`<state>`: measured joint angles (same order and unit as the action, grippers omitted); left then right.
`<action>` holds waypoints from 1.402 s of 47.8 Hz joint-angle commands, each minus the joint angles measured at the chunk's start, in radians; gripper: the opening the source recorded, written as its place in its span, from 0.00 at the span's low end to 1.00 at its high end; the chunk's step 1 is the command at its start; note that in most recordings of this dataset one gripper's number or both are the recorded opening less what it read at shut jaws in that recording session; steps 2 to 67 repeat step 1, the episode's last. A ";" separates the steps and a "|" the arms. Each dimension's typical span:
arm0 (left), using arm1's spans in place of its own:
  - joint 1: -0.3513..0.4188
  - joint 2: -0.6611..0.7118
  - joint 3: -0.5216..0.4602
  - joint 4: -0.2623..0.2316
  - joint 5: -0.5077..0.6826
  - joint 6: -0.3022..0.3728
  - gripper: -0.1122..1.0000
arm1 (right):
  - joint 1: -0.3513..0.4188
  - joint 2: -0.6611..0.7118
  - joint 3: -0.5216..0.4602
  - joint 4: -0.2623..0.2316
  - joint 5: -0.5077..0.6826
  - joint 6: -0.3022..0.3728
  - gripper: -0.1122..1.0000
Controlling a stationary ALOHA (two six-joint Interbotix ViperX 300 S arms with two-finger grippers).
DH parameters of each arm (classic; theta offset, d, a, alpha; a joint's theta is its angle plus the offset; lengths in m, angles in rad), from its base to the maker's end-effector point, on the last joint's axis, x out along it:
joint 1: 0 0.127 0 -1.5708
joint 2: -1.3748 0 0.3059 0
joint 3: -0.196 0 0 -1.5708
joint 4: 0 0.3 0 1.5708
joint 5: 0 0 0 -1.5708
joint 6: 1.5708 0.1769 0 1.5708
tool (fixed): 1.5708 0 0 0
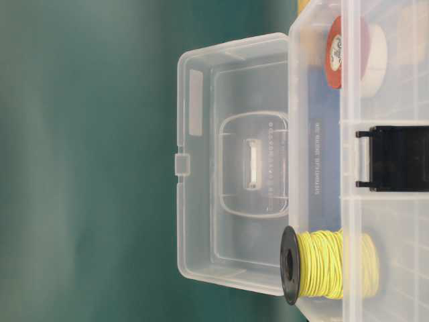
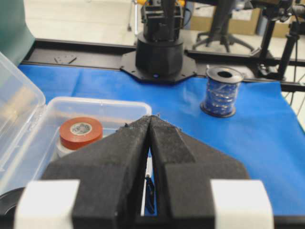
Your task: Pick the screwdriver from the toolbox among several items.
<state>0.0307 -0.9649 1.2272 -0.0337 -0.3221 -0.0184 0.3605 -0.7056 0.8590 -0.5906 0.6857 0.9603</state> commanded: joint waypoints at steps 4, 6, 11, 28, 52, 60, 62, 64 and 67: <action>0.002 0.005 -0.008 -0.003 -0.011 0.000 0.10 | 0.005 -0.095 0.075 -0.035 -0.044 0.011 0.80; 0.002 0.005 -0.008 -0.003 -0.011 0.000 0.10 | 0.005 -0.095 0.075 -0.035 -0.044 0.011 0.80; 0.002 0.005 -0.008 -0.003 -0.011 0.000 0.10 | 0.005 -0.095 0.075 -0.035 -0.044 0.011 0.80; 0.002 0.005 -0.008 -0.003 -0.011 0.000 0.10 | 0.005 -0.095 0.075 -0.035 -0.044 0.011 0.80; 0.002 0.005 -0.008 -0.003 -0.011 0.000 0.10 | 0.005 -0.095 0.075 -0.035 -0.044 0.011 0.80; 0.002 0.005 -0.008 -0.003 -0.011 0.000 0.10 | 0.005 -0.095 0.075 -0.035 -0.044 0.011 0.80; 0.002 0.005 -0.008 -0.003 -0.011 0.000 0.10 | 0.005 -0.095 0.075 -0.035 -0.044 0.011 0.80; 0.002 0.005 -0.008 -0.003 -0.011 0.000 0.10 | 0.005 -0.095 0.075 -0.035 -0.044 0.011 0.80; 0.002 0.005 -0.008 -0.003 -0.011 0.000 0.10 | 0.005 -0.095 0.075 -0.035 -0.044 0.011 0.80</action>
